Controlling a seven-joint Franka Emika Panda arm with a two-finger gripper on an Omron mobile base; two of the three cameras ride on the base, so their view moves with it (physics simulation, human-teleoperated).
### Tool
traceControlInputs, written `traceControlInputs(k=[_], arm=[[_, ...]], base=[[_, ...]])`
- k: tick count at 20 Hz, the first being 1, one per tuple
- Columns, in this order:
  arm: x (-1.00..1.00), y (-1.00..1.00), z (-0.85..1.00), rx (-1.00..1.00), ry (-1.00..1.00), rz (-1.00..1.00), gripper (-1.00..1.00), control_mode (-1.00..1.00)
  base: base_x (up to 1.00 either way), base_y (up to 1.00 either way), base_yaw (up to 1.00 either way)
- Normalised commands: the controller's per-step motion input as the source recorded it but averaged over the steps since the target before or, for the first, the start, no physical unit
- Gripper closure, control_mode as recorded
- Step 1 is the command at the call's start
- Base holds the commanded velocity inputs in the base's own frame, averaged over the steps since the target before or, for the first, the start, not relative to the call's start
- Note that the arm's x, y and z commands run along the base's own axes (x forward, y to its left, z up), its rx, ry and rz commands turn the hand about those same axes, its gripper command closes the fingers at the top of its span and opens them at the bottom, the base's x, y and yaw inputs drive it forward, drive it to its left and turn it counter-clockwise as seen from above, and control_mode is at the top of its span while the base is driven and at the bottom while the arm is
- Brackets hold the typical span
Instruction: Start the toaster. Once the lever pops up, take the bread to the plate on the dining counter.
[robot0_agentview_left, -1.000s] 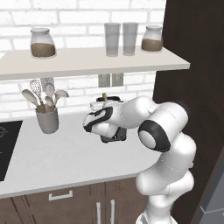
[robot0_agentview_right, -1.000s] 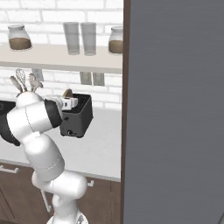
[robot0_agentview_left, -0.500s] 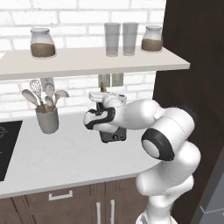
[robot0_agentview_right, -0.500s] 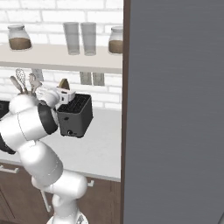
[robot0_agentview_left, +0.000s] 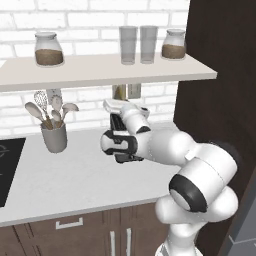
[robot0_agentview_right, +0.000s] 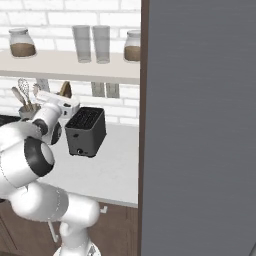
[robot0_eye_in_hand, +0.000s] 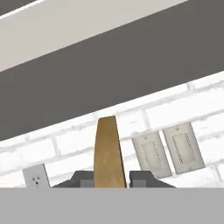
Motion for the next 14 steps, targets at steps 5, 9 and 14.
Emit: traceControlInputs(k=[5, 9, 14], arm=[[-0.42, -0.27, 0.46, 0.01, 0.08, -0.05, 1.00, -1.00], [-0.18, -0.47, 0.35, 0.01, 0.44, -0.13, 1.00, -1.00], [-0.42, -0.36, 0.42, 0.23, 0.34, -0.14, 1.00, -1.00]], base=[[0.00, 0.00, 0.00], [0.00, 0.00, 0.00], [0.00, 0.00, 0.00]])
